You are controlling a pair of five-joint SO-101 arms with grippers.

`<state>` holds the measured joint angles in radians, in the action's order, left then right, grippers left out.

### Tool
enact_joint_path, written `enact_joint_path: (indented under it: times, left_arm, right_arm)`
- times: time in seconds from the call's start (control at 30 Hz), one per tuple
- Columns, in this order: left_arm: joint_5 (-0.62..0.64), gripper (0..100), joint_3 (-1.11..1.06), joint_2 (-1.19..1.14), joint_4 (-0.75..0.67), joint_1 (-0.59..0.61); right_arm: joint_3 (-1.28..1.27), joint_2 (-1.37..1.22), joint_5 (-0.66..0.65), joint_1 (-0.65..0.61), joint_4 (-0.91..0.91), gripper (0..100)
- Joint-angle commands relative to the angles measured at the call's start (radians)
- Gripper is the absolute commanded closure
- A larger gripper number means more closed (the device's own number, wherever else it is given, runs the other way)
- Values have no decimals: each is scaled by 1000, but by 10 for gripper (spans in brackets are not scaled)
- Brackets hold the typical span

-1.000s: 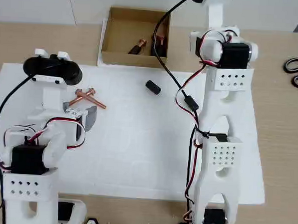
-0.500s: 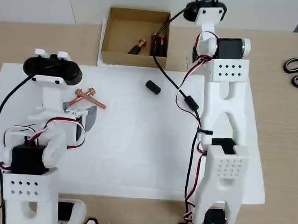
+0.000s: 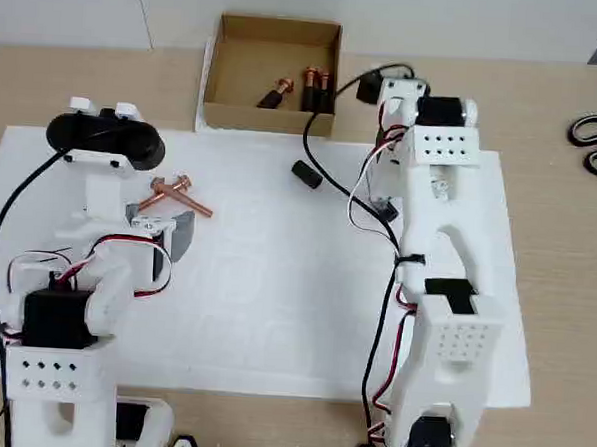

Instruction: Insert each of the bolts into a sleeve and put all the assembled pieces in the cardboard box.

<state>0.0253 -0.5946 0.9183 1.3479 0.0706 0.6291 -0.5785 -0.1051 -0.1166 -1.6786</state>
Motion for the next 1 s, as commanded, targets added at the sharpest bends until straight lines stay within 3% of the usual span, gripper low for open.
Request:
enact_joint_path:
  times: [0.0,0.2,0.97]
  left_arm:
    - [-6,768,10,14,5,5]
    - [-6,768,10,14,5,5]
    - [-6,768,5,14,6,5]
  right_arm:
    - [8,-2,-12,-5,13,746]
    - [8,-8,-101,-24,61,731]
    - [8,-153,-103,-61,242,733]
